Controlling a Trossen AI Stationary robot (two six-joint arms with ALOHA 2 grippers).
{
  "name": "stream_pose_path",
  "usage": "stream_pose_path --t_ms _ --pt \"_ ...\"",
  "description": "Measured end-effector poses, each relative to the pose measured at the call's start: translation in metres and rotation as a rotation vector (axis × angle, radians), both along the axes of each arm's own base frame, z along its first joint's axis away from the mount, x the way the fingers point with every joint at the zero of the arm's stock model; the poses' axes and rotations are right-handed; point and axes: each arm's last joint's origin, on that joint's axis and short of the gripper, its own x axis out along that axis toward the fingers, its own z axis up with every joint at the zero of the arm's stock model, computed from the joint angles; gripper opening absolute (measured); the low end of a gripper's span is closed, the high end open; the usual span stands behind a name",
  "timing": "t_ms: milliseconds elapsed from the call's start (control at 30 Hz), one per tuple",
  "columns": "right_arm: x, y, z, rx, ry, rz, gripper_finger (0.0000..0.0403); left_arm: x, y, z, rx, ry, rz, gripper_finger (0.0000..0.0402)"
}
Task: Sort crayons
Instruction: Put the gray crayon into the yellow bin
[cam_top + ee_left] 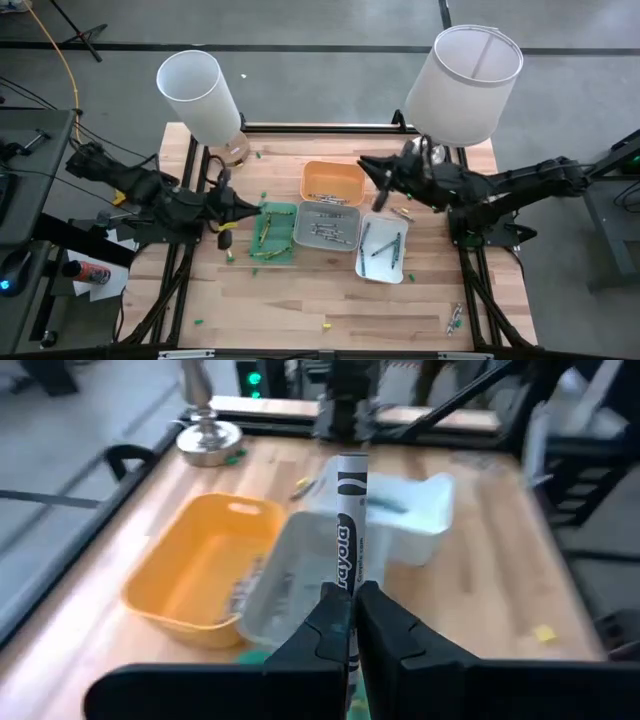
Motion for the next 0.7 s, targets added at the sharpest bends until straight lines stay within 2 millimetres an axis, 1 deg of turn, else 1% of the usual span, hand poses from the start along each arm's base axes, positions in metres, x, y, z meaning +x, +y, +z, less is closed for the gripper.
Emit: stream_pose_path --t_ms 33,67,167,233,300,367,433,500,567,600,700 --pt "0.003 -0.002 -0.002 0.029 0.005 -0.006 0.0048 0.001 0.002 -0.003 0.024 0.007 0.008 0.0" --pt "0.005 -0.004 0.002 0.061 -0.017 0.006 0.0048 0.003 0.003 -0.005 0.041 0.001 0.01 0.0" --pt "0.005 -0.001 0.023 0.085 -0.107 0.073 0.0048 0.011 0.006 -0.012 0.048 -0.043 -0.007 0.0" --pt "0.009 0.0 0.023 0.06 -0.084 0.054 0.0048 0.016 0.008 -0.017 0.058 -0.092 -0.001 0.0" --pt "0.017 -0.004 0.016 0.054 -0.047 -0.004 0.0048 0.022 0.011 -0.026 0.07 -0.149 0.019 0.0" --pt "0.026 -0.009 0.007 0.111 -0.044 -0.021 0.0048 0.031 0.017 -0.038 0.061 -0.214 0.03 0.0" --pt "0.037 -0.012 -0.004 0.192 -0.036 0.032 0.0048 0.039 0.024 -0.052 0.025 -0.292 0.035 0.0" --pt "0.053 -0.011 -0.02 0.255 0.004 0.106 0.0048 0.046 0.033 -0.065 -0.03 -0.372 0.034 0.0" --pt "0.068 -0.01 -0.036 0.291 0.035 0.149 0.005 0.055 0.044 -0.079 -0.09 -0.429 0.034 0.0" --pt "0.073 -0.01 -0.04 0.304 0.028 0.168 0.0052 0.059 0.049 -0.085 -0.121 -0.441 0.03 0.0" --pt "0.087 -0.01 -0.052 0.329 0.013 0.201 0.0069 0.073 0.063 -0.094 -0.194 -0.484 -0.016 0.0"
